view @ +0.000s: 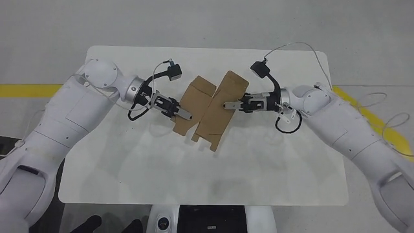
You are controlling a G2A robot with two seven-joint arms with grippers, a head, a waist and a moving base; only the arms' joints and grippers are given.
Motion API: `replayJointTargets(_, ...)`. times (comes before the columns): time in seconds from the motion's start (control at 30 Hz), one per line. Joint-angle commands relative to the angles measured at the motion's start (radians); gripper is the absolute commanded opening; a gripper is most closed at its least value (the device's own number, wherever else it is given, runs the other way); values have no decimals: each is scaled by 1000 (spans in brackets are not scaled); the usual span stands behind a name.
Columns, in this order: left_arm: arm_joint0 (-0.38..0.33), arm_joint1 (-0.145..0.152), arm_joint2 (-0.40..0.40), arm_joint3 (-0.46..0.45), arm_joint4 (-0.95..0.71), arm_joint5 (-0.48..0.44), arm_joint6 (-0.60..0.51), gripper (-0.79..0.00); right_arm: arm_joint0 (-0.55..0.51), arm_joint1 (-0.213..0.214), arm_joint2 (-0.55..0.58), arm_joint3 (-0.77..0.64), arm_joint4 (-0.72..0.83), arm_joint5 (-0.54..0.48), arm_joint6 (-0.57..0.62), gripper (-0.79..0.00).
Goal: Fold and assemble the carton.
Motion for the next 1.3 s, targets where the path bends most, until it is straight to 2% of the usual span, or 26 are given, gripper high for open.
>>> replayJointTargets(0.0, -2, 0, 6, 0, -6, 0, 0, -785, 11, 5, -30, 3, 4, -26, -26, -773)
replayJointTargets(0.2, -9, 2, 19, 9, -19, -5, 5, -785, 54, 16, -120, 9, 36, -72, -72, -785)
replayJointTargets(0.23, -11, 2, 21, 12, -20, -6, 6, -588, 59, 17, -129, 8, 47, -72, -72, -785)
replayJointTargets(0.27, -13, 2, 22, 13, -18, -10, 10, -453, 64, 18, -136, 7, 59, -72, -72, -785)
replayJointTargets(0.3, -14, 2, 22, 17, -21, -14, 14, 0, 67, 20, -141, 5, 71, -72, -72, -785)
replayJointTargets(0.6, -14, -5, -28, 142, -105, -95, 95, 0, 67, 23, -148, 46, 235, -71, -72, -785)
replayJointTargets(0.8, 4, -20, -62, 207, -173, -135, 148, 0, 59, 13, -108, 91, 399, 9, 8, -785)
replayJointTargets(1.07, 42, -39, -89, 173, -204, -99, 276, 0, 65, -17, -54, 141, 426, 133, 117, -785)
replayJointTargets(1.27, 86, -41, -112, 121, -196, -67, 312, 0, 66, -47, -34, 147, 347, 209, 76, -785)
